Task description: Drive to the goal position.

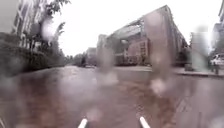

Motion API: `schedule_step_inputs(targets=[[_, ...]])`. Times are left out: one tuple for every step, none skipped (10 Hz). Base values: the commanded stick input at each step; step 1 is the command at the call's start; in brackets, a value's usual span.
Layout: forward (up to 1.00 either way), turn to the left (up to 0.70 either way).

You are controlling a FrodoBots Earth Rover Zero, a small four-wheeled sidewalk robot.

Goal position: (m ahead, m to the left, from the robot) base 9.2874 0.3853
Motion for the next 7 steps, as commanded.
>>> schedule_step_inputs(targets=[[0.7, 0.14], [0.7, 0.14], [0.7, 0.14], [0.7, 0.14], [0.7, 0.14], [0.7, 0.14], [0.7, 0.14]])
